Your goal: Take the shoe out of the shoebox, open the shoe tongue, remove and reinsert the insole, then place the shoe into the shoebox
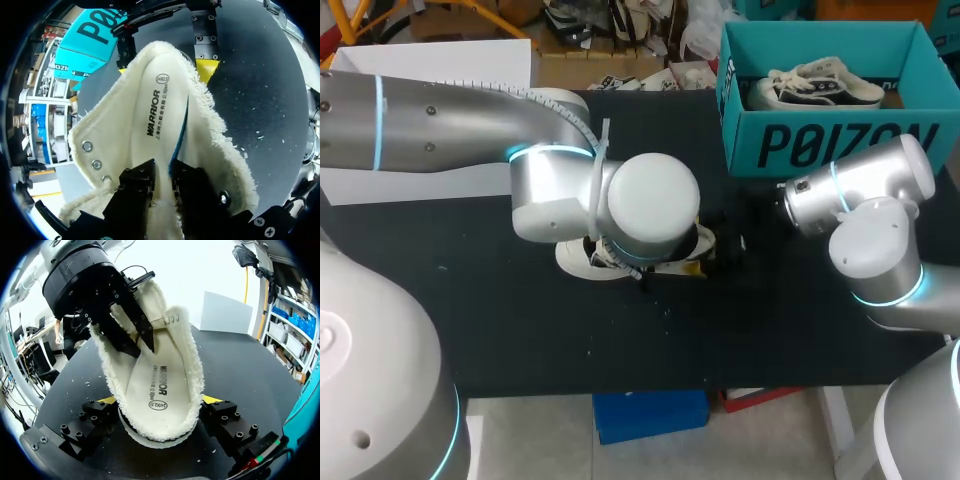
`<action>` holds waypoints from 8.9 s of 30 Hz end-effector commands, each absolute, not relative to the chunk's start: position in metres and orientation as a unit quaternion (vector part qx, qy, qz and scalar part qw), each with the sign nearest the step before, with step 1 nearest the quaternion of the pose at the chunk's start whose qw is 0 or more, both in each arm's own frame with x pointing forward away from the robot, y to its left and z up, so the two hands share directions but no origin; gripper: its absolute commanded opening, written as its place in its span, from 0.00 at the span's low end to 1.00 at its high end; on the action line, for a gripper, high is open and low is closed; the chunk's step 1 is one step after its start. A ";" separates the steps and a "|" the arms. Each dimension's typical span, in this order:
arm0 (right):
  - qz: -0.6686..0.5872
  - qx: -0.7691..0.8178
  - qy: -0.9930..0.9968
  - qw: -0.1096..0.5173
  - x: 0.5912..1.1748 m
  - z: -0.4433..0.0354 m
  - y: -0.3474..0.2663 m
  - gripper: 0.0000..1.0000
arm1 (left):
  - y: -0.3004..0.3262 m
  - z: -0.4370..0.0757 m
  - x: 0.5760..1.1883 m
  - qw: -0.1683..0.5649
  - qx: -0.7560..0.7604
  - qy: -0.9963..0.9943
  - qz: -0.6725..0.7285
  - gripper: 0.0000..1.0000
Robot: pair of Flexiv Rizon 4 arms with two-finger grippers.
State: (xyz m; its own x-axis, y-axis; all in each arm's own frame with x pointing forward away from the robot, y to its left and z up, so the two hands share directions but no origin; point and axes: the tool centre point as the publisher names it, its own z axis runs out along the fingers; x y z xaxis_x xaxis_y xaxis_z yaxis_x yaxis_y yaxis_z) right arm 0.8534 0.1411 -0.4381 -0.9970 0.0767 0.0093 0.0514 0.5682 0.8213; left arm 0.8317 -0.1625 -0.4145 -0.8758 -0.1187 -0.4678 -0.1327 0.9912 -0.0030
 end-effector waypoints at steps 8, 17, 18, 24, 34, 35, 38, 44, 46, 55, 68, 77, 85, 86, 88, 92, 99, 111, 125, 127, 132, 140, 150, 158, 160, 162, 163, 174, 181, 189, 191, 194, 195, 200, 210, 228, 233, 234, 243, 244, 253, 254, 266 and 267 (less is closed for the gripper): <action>0.462 0.037 0.886 0.013 0.856 -0.441 0.137 0.00 | -0.152 -0.407 0.830 0.212 -0.057 0.976 -0.008 0.00; 0.462 0.037 0.886 0.013 0.856 -0.441 0.137 0.00 | -0.152 -0.389 0.822 0.167 -0.033 0.984 -0.045 0.00; 0.462 0.037 0.886 0.013 0.856 -0.441 0.137 0.00 | -0.152 -0.388 0.821 0.165 -0.031 0.985 -0.046 0.00; 0.462 0.037 0.886 0.013 0.856 -0.441 0.137 0.00 | -0.151 -0.381 0.817 0.143 -0.026 0.987 -0.065 0.00; 0.462 0.037 0.886 0.013 0.856 -0.441 0.137 0.00 | -0.149 -0.372 0.817 0.132 -0.026 0.987 -0.082 0.00; 0.462 0.037 0.886 0.013 0.856 -0.441 0.137 0.00 | -0.149 -0.371 0.817 0.133 -0.026 0.987 -0.083 0.00; 0.462 0.037 0.886 0.013 0.856 -0.441 0.137 0.00 | -0.150 -0.369 0.818 0.133 -0.026 0.987 -0.085 0.00; 0.462 0.037 0.886 0.013 0.856 -0.441 0.137 0.00 | -0.150 -0.366 0.820 0.132 -0.024 0.987 -0.093 0.00; 0.462 0.037 0.886 0.013 0.856 -0.441 0.137 0.00 | -0.150 -0.365 0.820 0.132 -0.023 0.986 -0.095 0.00; 0.462 0.037 0.886 0.013 0.856 -0.441 0.137 0.00 | -0.166 -0.368 0.830 0.119 0.005 0.986 -0.120 0.00; 0.462 0.037 0.886 0.013 0.856 -0.441 0.137 0.00 | -0.196 -0.371 0.843 0.092 0.075 0.976 -0.181 0.34; 0.462 0.037 0.886 0.013 0.856 -0.441 0.137 0.00 | -0.211 -0.372 0.836 0.080 0.119 0.973 -0.183 0.38; 0.462 0.037 0.886 0.013 0.856 -0.441 0.137 0.00 | -0.227 -0.375 0.831 0.075 0.140 0.971 -0.180 0.38; 0.462 0.037 0.886 0.013 0.856 -0.441 0.137 0.00 | -0.229 -0.376 0.831 0.074 0.141 0.971 -0.179 0.38; 0.462 0.037 0.886 0.013 0.856 -0.441 0.137 0.00 | -0.233 -0.378 0.831 0.077 0.145 0.971 -0.172 0.38; 0.462 0.037 0.886 0.013 0.856 -0.441 0.137 0.00 | -0.238 -0.379 0.833 0.079 0.145 0.971 -0.173 0.40; 0.462 0.037 0.886 0.013 0.856 -0.441 0.137 0.00 | -0.246 -0.379 0.829 0.090 0.152 0.970 -0.166 0.43; 0.462 0.037 0.886 0.013 0.856 -0.441 0.137 0.00 | -0.242 -0.382 0.826 0.102 0.146 0.971 -0.158 0.44; 0.462 0.037 0.886 0.013 0.856 -0.441 0.137 0.00 | -0.253 -0.391 0.828 0.130 0.135 0.970 -0.153 0.44; 0.462 0.037 0.886 0.013 0.856 -0.441 0.137 0.00 | -0.254 -0.392 0.827 0.141 0.132 0.970 -0.146 0.44; 0.462 0.037 0.886 0.013 0.856 -0.441 0.137 0.00 | -0.255 -0.395 0.830 0.154 0.122 0.971 -0.137 0.44; 0.462 0.037 0.886 0.013 0.856 -0.441 0.137 0.00 | -0.249 -0.392 0.836 0.175 0.097 0.969 -0.141 0.42; 0.462 0.037 0.886 0.013 0.856 -0.441 0.137 0.00 | -0.244 -0.394 0.842 0.190 0.072 0.968 -0.147 0.24; 0.462 0.037 0.886 0.013 0.856 -0.441 0.137 0.00 | -0.242 -0.395 0.845 0.191 0.064 0.969 -0.143 0.21; 0.462 0.037 0.886 0.013 0.856 -0.441 0.137 0.00 | -0.241 -0.392 0.843 0.190 0.065 0.969 -0.144 0.00; 0.462 0.037 0.886 0.013 0.856 -0.441 0.137 0.00 | -0.239 -0.389 0.842 0.189 0.066 0.969 -0.143 0.00; 0.462 0.037 0.886 0.013 0.856 -0.441 0.137 0.00 | -0.238 -0.387 0.842 0.189 0.066 0.969 -0.143 0.00; 0.462 0.037 0.886 0.013 0.856 -0.441 0.137 0.00 | -0.222 -0.350 0.810 0.152 0.110 0.963 -0.194 0.00; 0.462 0.037 0.886 0.013 0.856 -0.441 0.137 0.00 | -0.217 -0.305 0.786 0.102 0.151 0.940 -0.289 0.00; 0.462 0.037 0.886 0.013 0.856 -0.441 0.137 0.00 | -0.235 -0.251 0.774 0.019 0.173 0.889 -0.424 0.00; 0.462 0.037 0.886 0.013 0.856 -0.441 0.137 0.00 | -0.241 -0.241 0.775 -0.009 0.168 0.874 -0.456 0.00; 0.462 0.037 0.886 0.013 0.856 -0.441 0.137 0.00 | -0.249 -0.223 0.777 -0.042 0.164 0.849 -0.500 0.00; 0.462 0.037 0.886 0.013 0.856 -0.441 0.137 0.00 | -0.252 -0.216 0.779 -0.050 0.156 0.845 -0.510 0.00; 0.462 0.037 0.886 0.013 0.856 -0.441 0.137 0.00 | -0.260 -0.178 0.788 -0.151 0.171 0.785 -0.576 0.00; 0.462 0.037 0.886 0.013 0.856 -0.441 0.137 0.00 | -0.261 -0.153 0.790 -0.200 0.202 0.752 -0.595 0.00; 0.462 0.037 0.886 0.013 0.856 -0.441 0.137 0.00 | -0.249 -0.108 0.787 -0.161 0.158 0.742 -0.631 0.00; 0.462 0.037 0.886 0.013 0.856 -0.441 0.137 0.00 | -0.245 -0.083 0.782 -0.139 0.119 0.731 -0.657 0.00; 0.462 0.037 0.886 0.013 0.856 -0.441 0.137 0.00 | -0.244 -0.082 0.781 -0.140 0.117 0.730 -0.658 0.00; 0.462 0.037 0.886 0.013 0.856 -0.441 0.137 0.00 | -0.234 -0.053 0.770 -0.115 0.056 0.735 -0.666 0.00; 0.462 0.037 0.886 0.013 0.856 -0.441 0.137 0.00 | -0.233 -0.046 0.768 -0.108 0.053 0.730 -0.672 0.00; 0.462 0.037 0.886 0.013 0.856 -0.441 0.137 0.00 | -0.231 -0.040 0.767 -0.100 0.052 0.726 -0.678 0.00; 0.462 0.037 0.886 0.013 0.856 -0.441 0.137 0.00 | -0.231 -0.040 0.767 -0.100 0.052 0.726 -0.678 0.00; 0.462 0.037 0.886 0.013 0.856 -0.441 0.137 0.00 | -0.234 -0.023 0.772 -0.147 0.042 0.687 -0.711 0.00; 0.462 0.037 0.886 0.013 0.856 -0.441 0.137 0.00 | -0.234 -0.021 0.773 -0.157 0.037 0.684 -0.712 0.00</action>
